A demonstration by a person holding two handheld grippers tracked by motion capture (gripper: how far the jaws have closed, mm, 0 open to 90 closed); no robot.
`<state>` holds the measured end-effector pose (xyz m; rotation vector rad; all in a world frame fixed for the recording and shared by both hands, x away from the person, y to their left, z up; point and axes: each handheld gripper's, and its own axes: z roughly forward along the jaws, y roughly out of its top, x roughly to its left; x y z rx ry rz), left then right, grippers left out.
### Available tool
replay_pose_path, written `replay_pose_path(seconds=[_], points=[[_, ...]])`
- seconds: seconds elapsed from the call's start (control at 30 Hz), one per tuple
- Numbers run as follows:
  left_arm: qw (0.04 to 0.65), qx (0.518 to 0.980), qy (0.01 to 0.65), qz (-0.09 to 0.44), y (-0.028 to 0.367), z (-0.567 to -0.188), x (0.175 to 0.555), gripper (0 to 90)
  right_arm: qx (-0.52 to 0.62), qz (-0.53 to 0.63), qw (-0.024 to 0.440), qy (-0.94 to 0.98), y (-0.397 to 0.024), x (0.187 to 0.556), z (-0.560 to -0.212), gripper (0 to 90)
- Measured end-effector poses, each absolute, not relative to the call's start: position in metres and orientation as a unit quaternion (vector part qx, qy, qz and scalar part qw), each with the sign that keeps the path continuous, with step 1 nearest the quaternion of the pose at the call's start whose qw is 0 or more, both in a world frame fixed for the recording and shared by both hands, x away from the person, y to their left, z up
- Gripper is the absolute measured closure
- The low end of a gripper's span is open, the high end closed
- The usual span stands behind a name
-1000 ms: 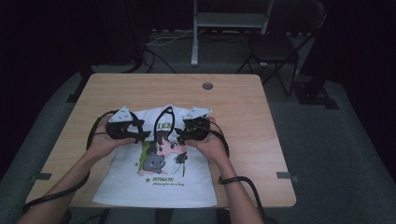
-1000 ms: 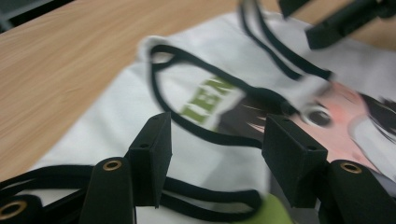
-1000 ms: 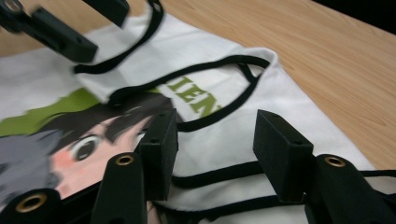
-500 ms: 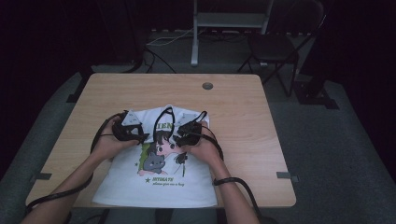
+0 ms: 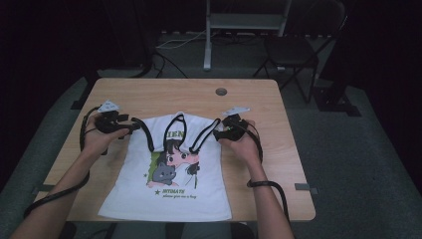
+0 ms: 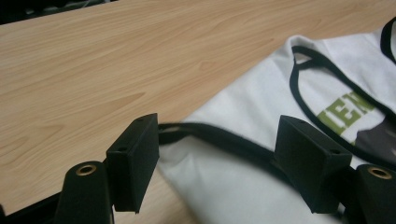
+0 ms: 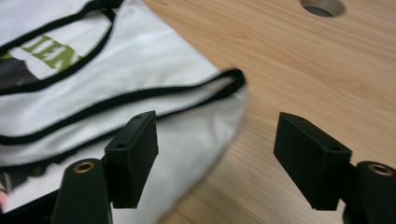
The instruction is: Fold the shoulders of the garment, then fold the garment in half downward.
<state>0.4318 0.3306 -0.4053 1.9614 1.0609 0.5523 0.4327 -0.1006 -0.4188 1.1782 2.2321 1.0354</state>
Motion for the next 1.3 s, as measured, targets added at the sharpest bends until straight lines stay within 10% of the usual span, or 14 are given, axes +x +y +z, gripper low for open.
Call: replay_pose_path(seconds=[0.77,1.3], points=[[0.458,0.722,0.455,0.250,0.401,-0.403,0.381,21.4,0.469,0.405,0.227,0.751,-0.154,0.404,-0.413,14.0],[0.427,0.756,0.449,0.212,0.352,-0.391,0.452,21.4,0.456,0.386,0.209,0.774,-0.128,0.448,-0.399,14.0]])
